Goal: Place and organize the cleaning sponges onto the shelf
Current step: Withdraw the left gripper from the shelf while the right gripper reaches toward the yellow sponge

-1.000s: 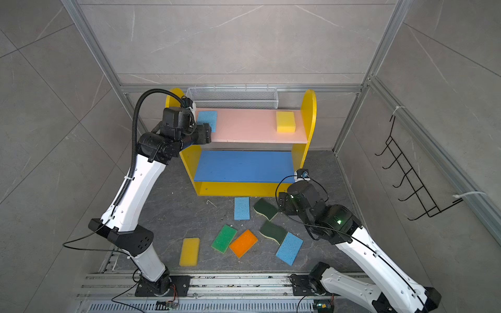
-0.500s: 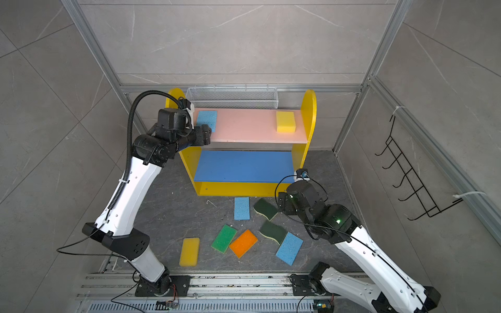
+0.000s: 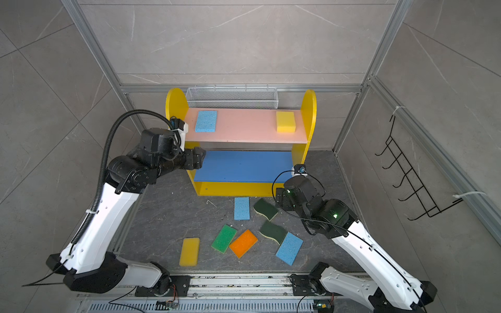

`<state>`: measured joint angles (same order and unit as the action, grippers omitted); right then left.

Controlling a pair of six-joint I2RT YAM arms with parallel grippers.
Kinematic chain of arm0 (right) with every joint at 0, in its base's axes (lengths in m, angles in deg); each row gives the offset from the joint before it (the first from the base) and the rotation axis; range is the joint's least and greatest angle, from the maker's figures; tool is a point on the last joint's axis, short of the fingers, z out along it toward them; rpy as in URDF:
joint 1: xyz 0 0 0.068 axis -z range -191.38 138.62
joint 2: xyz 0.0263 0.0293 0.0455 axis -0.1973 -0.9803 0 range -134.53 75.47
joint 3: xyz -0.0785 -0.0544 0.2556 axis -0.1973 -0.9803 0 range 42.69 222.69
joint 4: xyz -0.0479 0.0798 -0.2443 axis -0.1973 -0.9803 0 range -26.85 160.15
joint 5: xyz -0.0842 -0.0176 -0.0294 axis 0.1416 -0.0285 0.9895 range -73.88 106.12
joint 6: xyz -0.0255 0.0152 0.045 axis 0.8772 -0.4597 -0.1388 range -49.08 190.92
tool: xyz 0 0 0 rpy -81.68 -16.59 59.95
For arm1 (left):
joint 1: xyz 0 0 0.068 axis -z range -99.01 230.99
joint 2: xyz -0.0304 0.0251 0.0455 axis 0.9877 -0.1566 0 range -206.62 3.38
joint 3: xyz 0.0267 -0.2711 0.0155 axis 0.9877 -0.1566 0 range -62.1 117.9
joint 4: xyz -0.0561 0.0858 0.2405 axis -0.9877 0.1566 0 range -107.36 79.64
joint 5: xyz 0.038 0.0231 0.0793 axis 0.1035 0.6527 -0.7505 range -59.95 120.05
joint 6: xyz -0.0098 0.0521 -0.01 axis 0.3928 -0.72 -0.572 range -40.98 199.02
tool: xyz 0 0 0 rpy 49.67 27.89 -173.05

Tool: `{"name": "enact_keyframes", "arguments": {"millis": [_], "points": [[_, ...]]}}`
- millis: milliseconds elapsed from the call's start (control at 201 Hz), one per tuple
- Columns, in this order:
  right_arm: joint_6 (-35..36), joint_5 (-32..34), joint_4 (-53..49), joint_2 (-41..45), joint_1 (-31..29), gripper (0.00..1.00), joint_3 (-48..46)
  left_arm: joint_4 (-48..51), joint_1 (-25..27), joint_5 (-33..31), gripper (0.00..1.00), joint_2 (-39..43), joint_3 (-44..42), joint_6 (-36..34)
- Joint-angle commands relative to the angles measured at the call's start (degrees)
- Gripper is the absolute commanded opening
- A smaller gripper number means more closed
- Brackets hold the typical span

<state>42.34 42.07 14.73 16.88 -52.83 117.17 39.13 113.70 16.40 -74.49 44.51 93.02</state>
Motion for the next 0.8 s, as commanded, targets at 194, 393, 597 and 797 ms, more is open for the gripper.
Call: {"name": "enact_keyframes", "arguments": {"millis": [194,393,597,797], "points": [[2.82,3.6,-0.83,-4.6,0.07,0.95,9.05,0.73,0.43,-3.3,0.82,13.35,-18.62,2.77],[10.17,6.54,1.03,-13.64,0.07,0.97,24.03,-3.54,0.39,-1.62,0.82,16.63,-23.26,2.2],[18.82,12.0,4.39,-22.87,0.25,0.99,36.6,-7.98,0.42,-0.17,0.82,15.32,-23.46,0.07],[19.89,7.74,2.05,-31.05,6.19,1.0,48.76,-9.95,-0.1,-0.93,0.83,15.11,-23.39,-0.97]]}}
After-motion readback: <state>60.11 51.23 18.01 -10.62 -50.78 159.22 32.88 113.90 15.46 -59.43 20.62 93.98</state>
